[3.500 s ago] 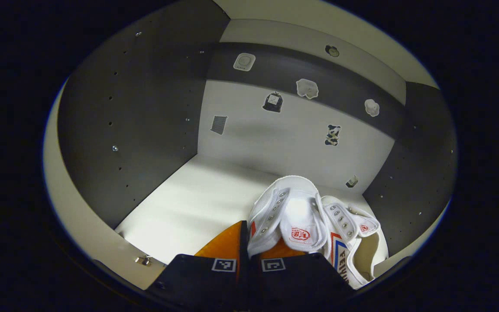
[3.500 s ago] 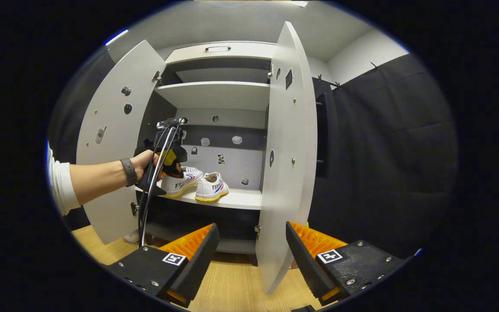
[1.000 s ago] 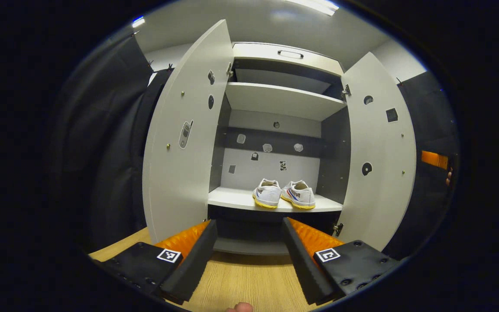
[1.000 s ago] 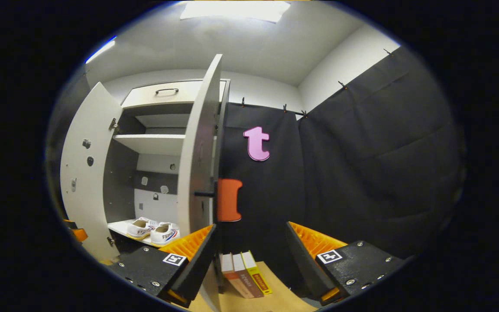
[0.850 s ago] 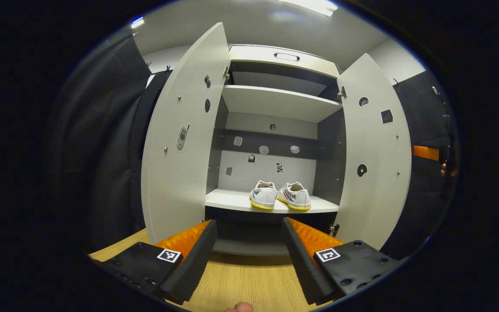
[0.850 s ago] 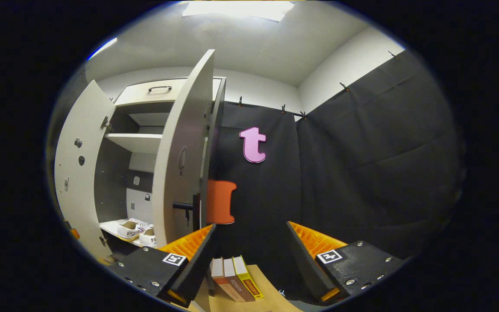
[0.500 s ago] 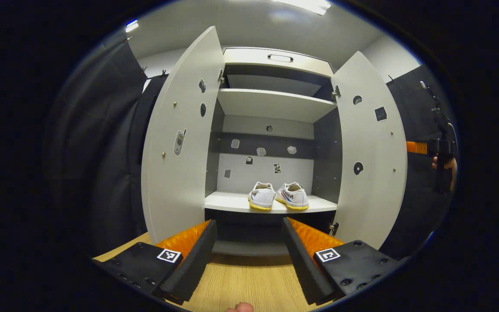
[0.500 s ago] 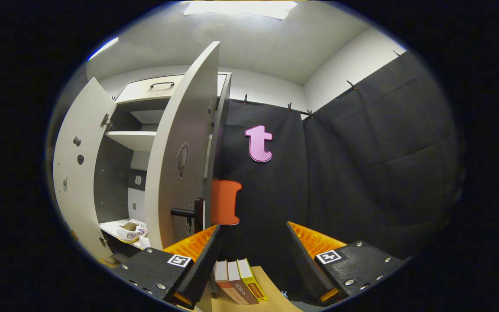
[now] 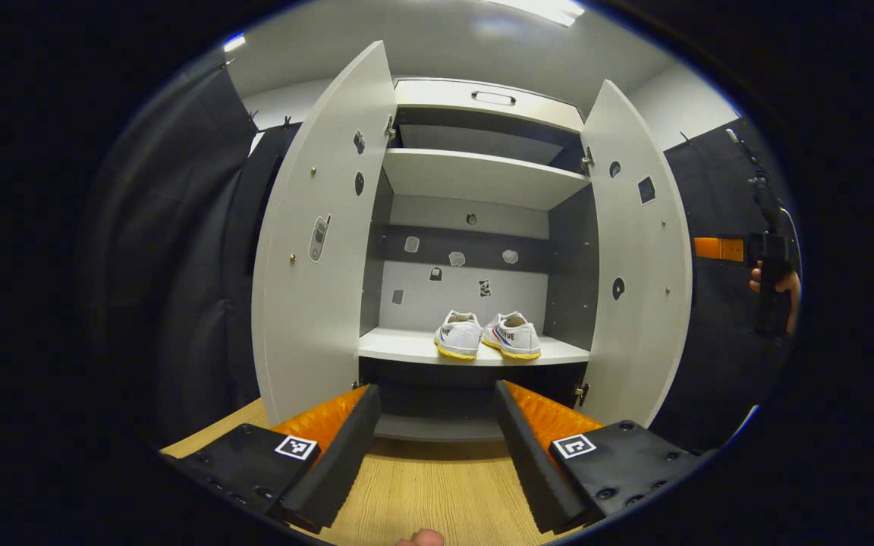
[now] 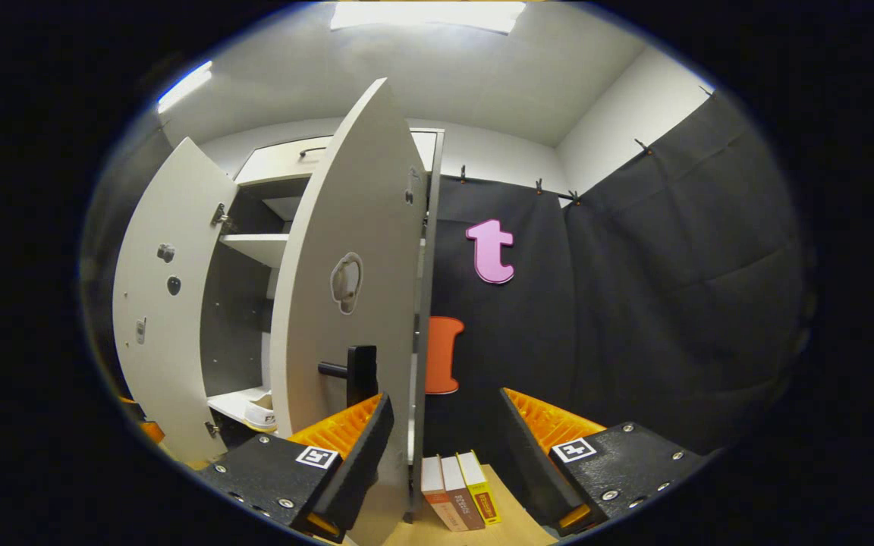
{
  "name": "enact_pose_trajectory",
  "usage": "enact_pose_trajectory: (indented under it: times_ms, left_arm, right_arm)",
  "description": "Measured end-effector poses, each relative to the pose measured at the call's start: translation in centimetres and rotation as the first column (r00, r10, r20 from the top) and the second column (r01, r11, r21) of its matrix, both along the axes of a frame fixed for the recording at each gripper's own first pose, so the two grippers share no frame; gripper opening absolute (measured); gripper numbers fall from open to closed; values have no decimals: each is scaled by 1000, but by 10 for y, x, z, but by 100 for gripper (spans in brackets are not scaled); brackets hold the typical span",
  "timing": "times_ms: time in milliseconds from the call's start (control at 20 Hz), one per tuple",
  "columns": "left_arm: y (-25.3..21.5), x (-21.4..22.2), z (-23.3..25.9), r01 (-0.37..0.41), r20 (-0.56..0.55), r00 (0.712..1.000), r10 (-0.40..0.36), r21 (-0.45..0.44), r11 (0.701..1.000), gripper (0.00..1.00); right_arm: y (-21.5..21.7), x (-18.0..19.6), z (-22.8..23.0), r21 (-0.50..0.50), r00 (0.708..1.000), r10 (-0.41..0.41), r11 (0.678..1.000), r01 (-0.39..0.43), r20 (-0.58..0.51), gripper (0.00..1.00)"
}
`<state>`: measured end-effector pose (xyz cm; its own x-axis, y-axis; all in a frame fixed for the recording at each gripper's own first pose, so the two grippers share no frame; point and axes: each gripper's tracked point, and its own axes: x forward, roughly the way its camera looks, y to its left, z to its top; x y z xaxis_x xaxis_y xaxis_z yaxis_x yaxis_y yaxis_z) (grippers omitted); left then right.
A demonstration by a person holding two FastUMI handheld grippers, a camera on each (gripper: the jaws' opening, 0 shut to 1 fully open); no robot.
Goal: Grab one shoe with the right hand and put it into the shoe cabinet, grab the other shoe with the left hand and put it into the shoe cabinet; then close the right door with the right hand and the left door with the left hand.
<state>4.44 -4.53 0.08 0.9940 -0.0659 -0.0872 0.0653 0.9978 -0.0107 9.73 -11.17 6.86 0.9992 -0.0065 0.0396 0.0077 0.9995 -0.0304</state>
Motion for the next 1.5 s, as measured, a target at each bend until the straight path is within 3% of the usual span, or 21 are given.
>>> enact_pose_trajectory:
  times_ms: [250, 300, 350, 400, 850, 1200, 1500]
  left_arm:
    - [8, 1, -1, -3, 5, 1000, 3, -1, 1000, 97]
    - [10, 2, -2, -6, 4, 1000, 6, -3, 1000, 96]
    - [11, 2, -4, -7, -1, 1000, 7, -5, 1000, 96]
    - [13, 1, -5, -9, -8, 1000, 9, -5, 1000, 96]
    - [27, 2, -1, -35, 6, 999, 35, 8, 999, 96]
    - [36, 5, 1, -51, 21, 998, 51, -5, 999, 97]
    - [44, 6, -10, -64, -5, 998, 64, -17, 998, 97]
  right_arm:
    - [56, 9, -13, 37, 993, 117, 993, -116, -23, 87]
    - [67, 14, -13, 38, 989, 146, 989, -145, -22, 94]
    - [78, 19, -14, 41, 984, 174, 984, -173, -25, 87]
    - [86, 23, -16, 53, 982, 184, 982, -182, -31, 88]
    - [135, 58, -27, 68, 969, 243, 968, -240, -38, 92]
    - [153, 91, -39, 119, 970, 234, 967, -225, -69, 92]
    - [170, 116, -44, 84, 974, 219, 973, -213, -61, 92]
